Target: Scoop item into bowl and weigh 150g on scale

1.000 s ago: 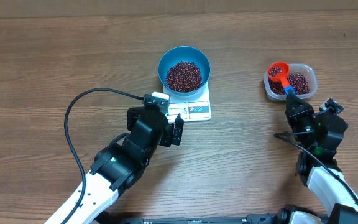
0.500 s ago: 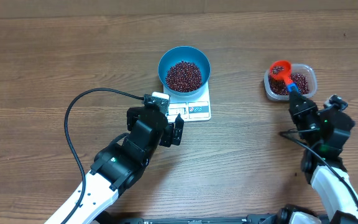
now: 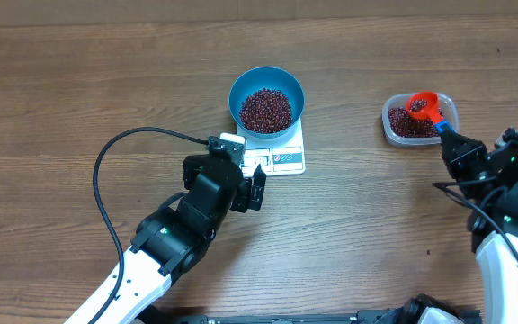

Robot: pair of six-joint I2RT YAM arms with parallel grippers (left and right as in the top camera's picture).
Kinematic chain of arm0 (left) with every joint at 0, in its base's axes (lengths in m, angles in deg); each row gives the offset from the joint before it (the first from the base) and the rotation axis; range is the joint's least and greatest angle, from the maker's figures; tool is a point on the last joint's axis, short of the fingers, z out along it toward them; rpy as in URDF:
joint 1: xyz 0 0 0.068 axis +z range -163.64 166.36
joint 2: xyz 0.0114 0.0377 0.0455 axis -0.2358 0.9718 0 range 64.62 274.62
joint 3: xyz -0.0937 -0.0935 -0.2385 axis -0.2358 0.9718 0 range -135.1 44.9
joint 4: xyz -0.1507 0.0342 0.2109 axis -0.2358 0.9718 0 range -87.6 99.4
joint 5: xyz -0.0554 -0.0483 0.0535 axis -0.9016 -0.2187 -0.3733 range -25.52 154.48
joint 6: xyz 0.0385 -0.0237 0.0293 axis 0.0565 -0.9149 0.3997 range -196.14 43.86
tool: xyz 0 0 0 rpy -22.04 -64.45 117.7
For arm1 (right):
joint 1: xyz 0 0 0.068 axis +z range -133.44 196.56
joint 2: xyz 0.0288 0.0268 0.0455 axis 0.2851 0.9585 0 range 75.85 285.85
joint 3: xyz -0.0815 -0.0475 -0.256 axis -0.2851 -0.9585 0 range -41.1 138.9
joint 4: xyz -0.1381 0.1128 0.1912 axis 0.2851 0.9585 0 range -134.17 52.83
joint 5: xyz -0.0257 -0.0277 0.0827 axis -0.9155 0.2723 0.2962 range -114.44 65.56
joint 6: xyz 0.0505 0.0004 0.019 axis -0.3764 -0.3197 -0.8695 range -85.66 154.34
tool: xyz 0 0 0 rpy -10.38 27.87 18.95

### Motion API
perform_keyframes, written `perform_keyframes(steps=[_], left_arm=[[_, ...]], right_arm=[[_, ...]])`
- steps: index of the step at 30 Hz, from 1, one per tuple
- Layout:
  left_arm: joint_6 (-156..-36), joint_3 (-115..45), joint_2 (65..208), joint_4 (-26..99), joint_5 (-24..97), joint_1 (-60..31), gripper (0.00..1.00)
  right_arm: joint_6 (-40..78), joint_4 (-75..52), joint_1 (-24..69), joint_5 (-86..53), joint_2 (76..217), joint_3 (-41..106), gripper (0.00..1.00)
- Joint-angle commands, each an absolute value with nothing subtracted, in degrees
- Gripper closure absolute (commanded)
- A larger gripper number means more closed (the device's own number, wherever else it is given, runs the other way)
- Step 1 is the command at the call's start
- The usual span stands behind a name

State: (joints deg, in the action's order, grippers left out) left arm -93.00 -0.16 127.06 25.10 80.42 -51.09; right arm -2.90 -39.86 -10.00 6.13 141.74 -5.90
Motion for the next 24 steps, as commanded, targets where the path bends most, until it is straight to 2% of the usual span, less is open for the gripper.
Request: perform_keyframes(steps=[1, 14, 20, 24], left_arm=[[-93.94, -1.45, 127.1, 24.86, 81.43, -50.78, 0.01], [-93.94, -1.47, 127.1, 24.88, 81.4, -50.78, 0.0], [-93.94, -1.47, 127.1, 24.88, 81.4, -50.78, 0.0], [-93.94, -1.45, 127.1, 24.88, 81.4, -50.78, 0.01]], right_arm=[[5.65, -34.04, -10.2, 7.15, 140.69, 1.3, 0.96], [24.73, -1.28, -10.18, -4.17, 144.73, 26.15, 0.96], [31.99, 9.24, -10.18, -5.81, 151.4, 33.93, 0.96], [35.42, 11.75, -10.07, -5.81, 155.29, 34.63, 0.96]])
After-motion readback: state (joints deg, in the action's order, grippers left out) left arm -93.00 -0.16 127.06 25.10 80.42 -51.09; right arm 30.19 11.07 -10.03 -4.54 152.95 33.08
